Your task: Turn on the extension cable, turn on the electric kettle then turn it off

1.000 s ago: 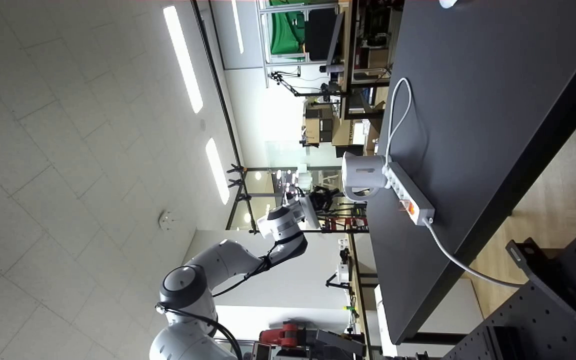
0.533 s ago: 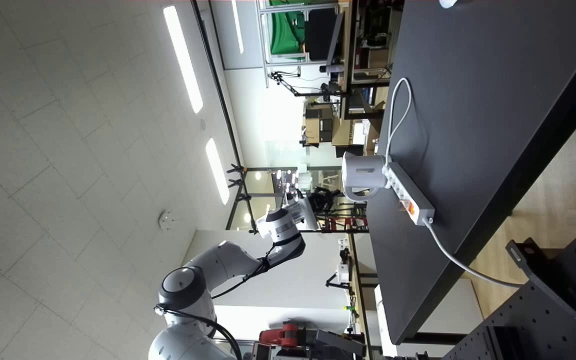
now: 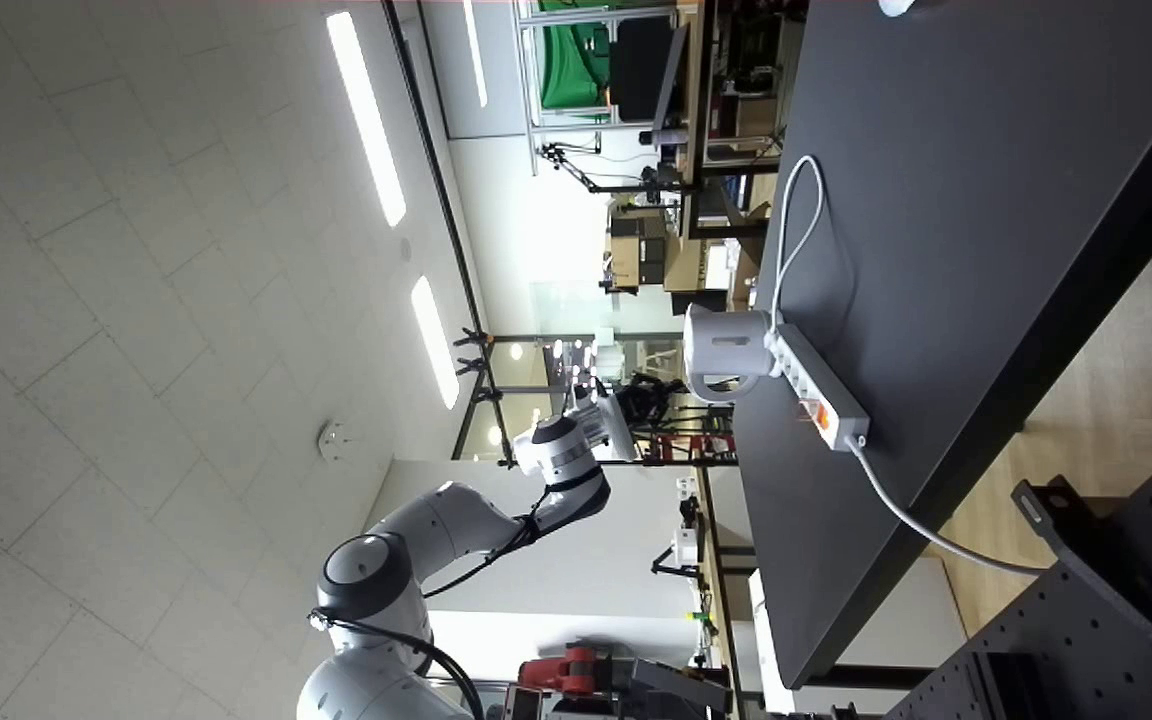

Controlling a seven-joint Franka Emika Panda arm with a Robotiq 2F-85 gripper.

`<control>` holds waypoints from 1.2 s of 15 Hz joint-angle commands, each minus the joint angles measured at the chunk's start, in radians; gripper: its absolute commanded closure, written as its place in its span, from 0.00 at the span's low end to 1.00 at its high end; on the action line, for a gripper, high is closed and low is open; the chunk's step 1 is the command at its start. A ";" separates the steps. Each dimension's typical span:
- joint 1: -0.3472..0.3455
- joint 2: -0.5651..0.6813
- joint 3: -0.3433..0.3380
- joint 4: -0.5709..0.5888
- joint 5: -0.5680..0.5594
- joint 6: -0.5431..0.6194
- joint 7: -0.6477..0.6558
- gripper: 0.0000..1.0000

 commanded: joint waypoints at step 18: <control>-0.011 0.009 0.007 0.024 0.065 -0.027 -0.036 1.00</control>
